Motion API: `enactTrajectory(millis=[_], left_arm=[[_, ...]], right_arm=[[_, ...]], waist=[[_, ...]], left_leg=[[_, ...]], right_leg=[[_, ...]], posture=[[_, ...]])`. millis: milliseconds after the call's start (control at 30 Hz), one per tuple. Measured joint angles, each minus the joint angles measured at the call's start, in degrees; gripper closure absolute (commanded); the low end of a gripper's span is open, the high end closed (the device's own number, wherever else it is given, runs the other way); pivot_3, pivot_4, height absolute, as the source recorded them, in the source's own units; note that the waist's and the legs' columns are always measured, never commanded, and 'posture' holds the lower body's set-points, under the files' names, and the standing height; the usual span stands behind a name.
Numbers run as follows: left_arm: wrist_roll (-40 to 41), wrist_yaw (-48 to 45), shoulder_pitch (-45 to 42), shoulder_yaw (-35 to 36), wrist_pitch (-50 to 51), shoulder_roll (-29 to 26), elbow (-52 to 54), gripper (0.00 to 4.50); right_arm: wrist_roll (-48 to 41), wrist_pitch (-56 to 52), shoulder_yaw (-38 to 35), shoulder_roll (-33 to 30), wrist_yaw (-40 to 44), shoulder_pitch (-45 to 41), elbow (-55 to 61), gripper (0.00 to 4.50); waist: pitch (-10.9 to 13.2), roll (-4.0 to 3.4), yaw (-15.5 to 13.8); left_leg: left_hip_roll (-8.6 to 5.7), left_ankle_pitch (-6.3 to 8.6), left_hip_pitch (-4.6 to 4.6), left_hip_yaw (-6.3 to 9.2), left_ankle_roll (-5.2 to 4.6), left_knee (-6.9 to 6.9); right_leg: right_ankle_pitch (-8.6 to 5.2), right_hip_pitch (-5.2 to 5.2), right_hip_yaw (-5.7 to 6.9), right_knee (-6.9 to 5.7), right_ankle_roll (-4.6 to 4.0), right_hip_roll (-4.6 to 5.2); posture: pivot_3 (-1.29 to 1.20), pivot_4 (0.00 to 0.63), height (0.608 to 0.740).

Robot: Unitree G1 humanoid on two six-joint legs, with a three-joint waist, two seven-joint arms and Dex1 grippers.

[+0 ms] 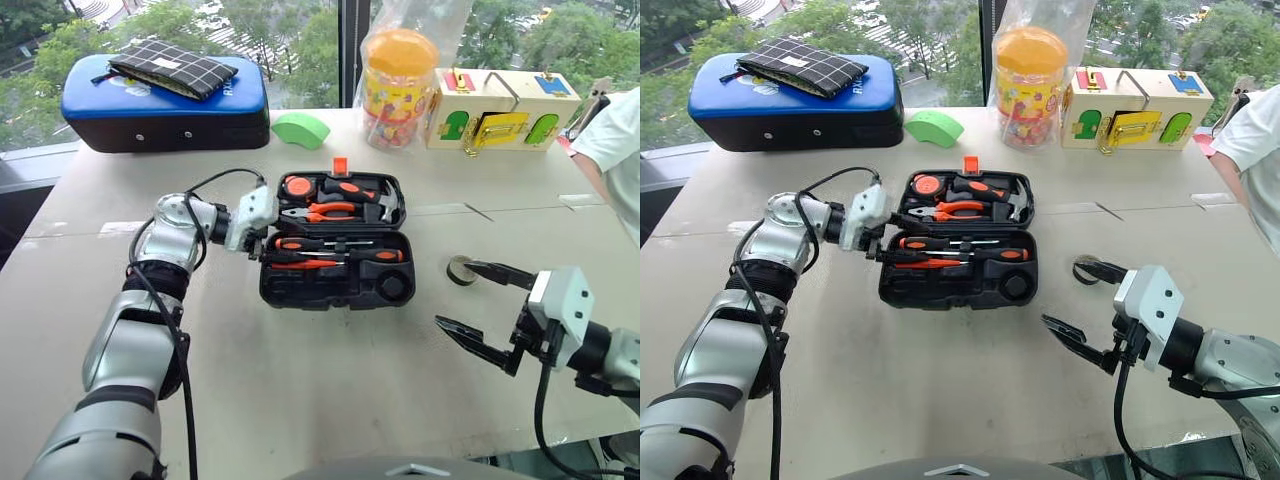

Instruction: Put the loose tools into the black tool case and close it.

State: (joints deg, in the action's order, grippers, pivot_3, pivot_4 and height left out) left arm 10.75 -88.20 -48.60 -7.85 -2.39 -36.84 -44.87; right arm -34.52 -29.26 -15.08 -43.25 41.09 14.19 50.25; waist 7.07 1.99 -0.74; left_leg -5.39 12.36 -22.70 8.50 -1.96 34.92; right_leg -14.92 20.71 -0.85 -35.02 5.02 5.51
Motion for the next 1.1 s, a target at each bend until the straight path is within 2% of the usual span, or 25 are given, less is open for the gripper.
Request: enactTrajectory(millis=[33, 67, 100, 167, 200, 267, 433, 733, 867, 933, 1100], left_arm=[[1.44, 0.3, 1.93, 0.89, 4.05, -0.05, 4.53, 2.44], [2.2, 0.67, 3.25, 1.03, 6.26, 0.11, 6.96, 3.11], [2.91, 1.57, 5.22, 1.11, 8.8, 0.37, 10.13, 3.44], [3.18, 4.99, 10.16, 1.38, 12.71, 1.0, 15.95, 4.38], [3.48, 6.71, 12.51, 1.56, 14.6, 1.24, 18.23, 4.45], [4.49, 9.95, 17.13, 1.95, 18.2, 1.39, 23.09, 4.45], [5.03, 14.88, 21.21, 4.38, 19.8, 1.02, 28.15, 4.45], [4.21, 22.96, 21.45, 4.89, 19.84, 3.13, 28.81, 4.45], [10.26, 22.8, 21.94, 5.73, 28.98, 4.57, 34.0, 4.45], [13.88, 21.59, 21.95, 6.42, 33.24, 3.77, 38.63, 4.45], [17.87, 21.08, 22.8, 8.31, 38.04, 1.66, 42.13, 4.45]], right_arm=[[0.05, -0.02, 0.43, -0.14, 0.01, -0.74, -0.56, 0.0], [0.09, -0.04, 0.65, -0.14, 0.0, -1.17, -0.9, 0.0], [0.12, -0.08, 0.88, -0.18, 0.01, -1.68, -1.3, 0.0], [0.18, -0.12, 1.09, -0.36, 0.03, -2.14, -1.66, 0.0], [0.18, -0.14, 1.17, -0.44, 0.09, -2.26, -1.74, 0.0], [0.12, -0.21, 1.18, -0.85, 0.37, -2.32, -1.82, 0.0], [-0.01, -0.64, 1.16, -1.1, 0.61, -2.47, -1.82, 0.0], [-0.1, -1.71, 1.19, -1.15, 0.56, -3.94, -1.82, 0.0], [-0.18, -1.84, 1.18, -1.37, 0.7, -3.98, -1.82, 0.0], [-0.17, -1.85, 1.18, -1.37, 0.67, -3.98, -1.82, 0.0], [-0.12, -1.85, 1.28, -1.35, 0.52, -3.92, -1.82, 0.0]], waist=[[-0.01, -0.01, 0.1], [-0.01, -0.03, 0.14], [-0.01, -0.03, 0.13], [-0.02, -0.05, 0.1], [-0.01, -0.04, 0.07], [-0.01, -0.04, 0.02], [0.04, -0.15, -0.3], [-0.1, -0.17, -0.34], [-0.06, -0.16, -0.17], [-0.07, -0.17, -0.12], [-0.03, -0.25, -0.09]], left_leg=[[0.01, 0.0, 0.01, -0.02, 0.0, 0.0], [0.01, 0.0, 0.01, -0.02, 0.0, 0.0], [0.02, 0.0, 0.02, -0.01, 0.0, 0.0], [0.03, 0.0, 0.04, -0.01, 0.0, 0.0], [0.05, 0.0, 0.03, -0.01, 0.0, 0.0], [0.06, 0.01, 0.03, -0.01, 0.01, 0.0], [0.05, 0.01, 0.03, -0.05, 0.01, 0.02], [0.04, 0.01, 0.04, -0.06, 0.02, 0.02], [0.04, 0.01, 0.01, -0.05, 0.01, 0.02], [0.04, 0.01, 0.01, -0.05, 0.01, 0.02], [0.06, 0.01, 0.04, -0.07, 0.01, 0.02]], right_leg=[[0.0, 0.0, -0.03, -0.01, 0.0, 0.0], [0.0, 0.0, -0.04, -0.01, -0.01, 0.01], [0.01, 0.0, -0.04, -0.02, -0.01, 0.01], [0.01, 0.0, -0.07, -0.03, -0.02, 0.01], [0.01, 0.0, -0.07, -0.02, -0.03, 0.0], [0.01, 0.0, -0.07, -0.02, -0.03, 0.0], [0.01, -0.01, -0.1, 0.02, -0.04, 0.08], [0.02, -0.01, -0.11, 0.02, -0.04, 0.09], [0.01, 0.0, -0.09, 0.02, -0.04, 0.08], [0.01, 0.0, -0.09, 0.02, -0.04, 0.07], [0.02, 0.0, -0.11, 0.02, -0.04, 0.06]], posture=[[0.0, 0.15, 0.74], [0.0, 0.15, 0.74], [0.0, 0.15, 0.74], [0.0, 0.15, 0.74], [0.0, 0.15, 0.74], [0.0, 0.15, 0.74], [0.0, 0.15, 0.74], [0.0, 0.15, 0.74], [0.0, 0.15, 0.74], [0.0, 0.15, 0.74], [0.0, 0.15, 0.74]])
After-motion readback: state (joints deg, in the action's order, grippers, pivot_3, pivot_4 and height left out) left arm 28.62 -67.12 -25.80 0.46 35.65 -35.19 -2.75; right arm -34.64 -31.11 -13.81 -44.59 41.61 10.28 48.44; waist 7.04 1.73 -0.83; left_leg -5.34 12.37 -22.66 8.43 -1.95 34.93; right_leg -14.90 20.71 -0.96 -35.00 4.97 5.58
